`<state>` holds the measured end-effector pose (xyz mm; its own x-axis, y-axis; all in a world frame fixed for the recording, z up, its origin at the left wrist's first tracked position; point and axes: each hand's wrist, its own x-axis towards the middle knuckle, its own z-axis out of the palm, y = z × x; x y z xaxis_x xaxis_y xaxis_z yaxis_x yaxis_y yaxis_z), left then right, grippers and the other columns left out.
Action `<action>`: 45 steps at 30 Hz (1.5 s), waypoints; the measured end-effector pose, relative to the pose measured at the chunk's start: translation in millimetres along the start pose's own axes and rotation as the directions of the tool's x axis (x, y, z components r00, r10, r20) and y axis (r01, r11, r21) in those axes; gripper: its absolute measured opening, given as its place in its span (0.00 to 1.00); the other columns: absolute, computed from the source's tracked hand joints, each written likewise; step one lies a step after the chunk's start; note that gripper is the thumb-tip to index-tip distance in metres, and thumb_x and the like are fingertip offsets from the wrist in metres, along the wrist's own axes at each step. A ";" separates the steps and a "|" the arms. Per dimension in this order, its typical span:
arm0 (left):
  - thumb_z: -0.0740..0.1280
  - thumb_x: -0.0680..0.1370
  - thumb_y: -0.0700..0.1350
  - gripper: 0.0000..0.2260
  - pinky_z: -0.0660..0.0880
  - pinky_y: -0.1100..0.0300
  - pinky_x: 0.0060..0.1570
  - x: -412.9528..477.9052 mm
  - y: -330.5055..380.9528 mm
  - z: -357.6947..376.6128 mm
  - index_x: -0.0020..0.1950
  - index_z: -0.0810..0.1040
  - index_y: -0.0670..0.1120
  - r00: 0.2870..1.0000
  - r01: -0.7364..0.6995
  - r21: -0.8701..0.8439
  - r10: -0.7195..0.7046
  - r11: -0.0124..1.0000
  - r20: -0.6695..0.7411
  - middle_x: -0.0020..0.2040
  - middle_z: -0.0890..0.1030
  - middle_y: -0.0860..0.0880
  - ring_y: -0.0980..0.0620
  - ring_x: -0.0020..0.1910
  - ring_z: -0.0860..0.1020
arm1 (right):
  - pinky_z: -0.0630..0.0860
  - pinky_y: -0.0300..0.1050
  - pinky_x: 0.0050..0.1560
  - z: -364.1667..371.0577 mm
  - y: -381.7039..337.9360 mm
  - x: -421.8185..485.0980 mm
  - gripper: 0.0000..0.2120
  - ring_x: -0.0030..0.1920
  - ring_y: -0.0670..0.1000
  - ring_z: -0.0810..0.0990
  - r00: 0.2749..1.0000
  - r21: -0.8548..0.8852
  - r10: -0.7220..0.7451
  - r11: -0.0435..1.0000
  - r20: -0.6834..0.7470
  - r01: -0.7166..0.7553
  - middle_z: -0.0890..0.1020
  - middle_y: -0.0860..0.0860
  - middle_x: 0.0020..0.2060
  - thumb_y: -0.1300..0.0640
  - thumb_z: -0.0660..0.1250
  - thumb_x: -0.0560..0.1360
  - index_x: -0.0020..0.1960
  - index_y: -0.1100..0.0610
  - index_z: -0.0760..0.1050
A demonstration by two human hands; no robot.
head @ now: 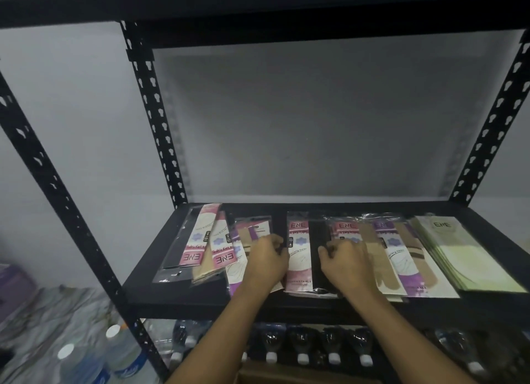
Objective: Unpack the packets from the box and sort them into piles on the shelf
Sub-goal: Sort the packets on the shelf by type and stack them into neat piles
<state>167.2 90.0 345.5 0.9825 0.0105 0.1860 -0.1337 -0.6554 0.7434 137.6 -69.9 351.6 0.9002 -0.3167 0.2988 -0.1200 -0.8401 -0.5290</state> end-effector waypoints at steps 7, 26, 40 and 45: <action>0.70 0.75 0.41 0.12 0.74 0.63 0.47 -0.1 -59.9 -71.5 0.58 0.79 0.44 0.963 0.097 -0.050 -0.107 0.994 -0.249 0.53 0.82 0.49 0.52 0.48 0.79 | 0.78 0.47 0.50 27.1 -56.5 -8.1 0.09 0.45 0.48 0.79 0.978 0.257 -0.208 0.947 0.032 0.193 0.84 0.47 0.42 0.52 0.66 0.75 0.47 0.54 0.83; 0.69 0.73 0.58 0.31 0.64 0.45 0.66 26.4 -147.1 -125.1 0.70 0.69 0.44 0.841 0.497 0.101 -0.449 0.862 -0.303 0.66 0.75 0.44 0.42 0.68 0.69 | 0.70 0.51 0.59 164.0 -198.2 -7.1 0.22 0.60 0.57 0.72 0.940 -0.007 -0.217 0.974 0.265 0.227 0.79 0.56 0.56 0.43 0.69 0.72 0.58 0.58 0.77; 0.74 0.74 0.43 0.13 0.79 0.61 0.41 -17.7 -67.3 -145.6 0.56 0.78 0.53 0.963 0.006 -0.573 -0.159 0.820 -0.218 0.52 0.80 0.47 0.54 0.43 0.81 | 0.80 0.38 0.38 48.8 -132.6 -24.1 0.16 0.42 0.48 0.84 0.969 0.884 -0.083 0.434 0.232 -0.175 0.83 0.50 0.45 0.65 0.73 0.70 0.50 0.48 0.74; 0.72 0.75 0.47 0.13 0.77 0.64 0.52 -40.6 -36.0 -162.3 0.57 0.75 0.56 0.912 -0.229 -0.255 0.115 0.940 -0.394 0.55 0.76 0.56 0.60 0.50 0.78 | 0.81 0.49 0.47 15.8 -103.4 -38.6 0.16 0.46 0.52 0.84 0.971 0.876 -0.095 0.459 0.217 -0.151 0.84 0.51 0.47 0.66 0.71 0.71 0.54 0.52 0.75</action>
<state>111.0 235.7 415.6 0.8292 0.2319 0.5086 -0.3836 -0.4258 0.8195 121.8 36.1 382.3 0.9769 -0.1321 0.1682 0.1758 0.0479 -0.9833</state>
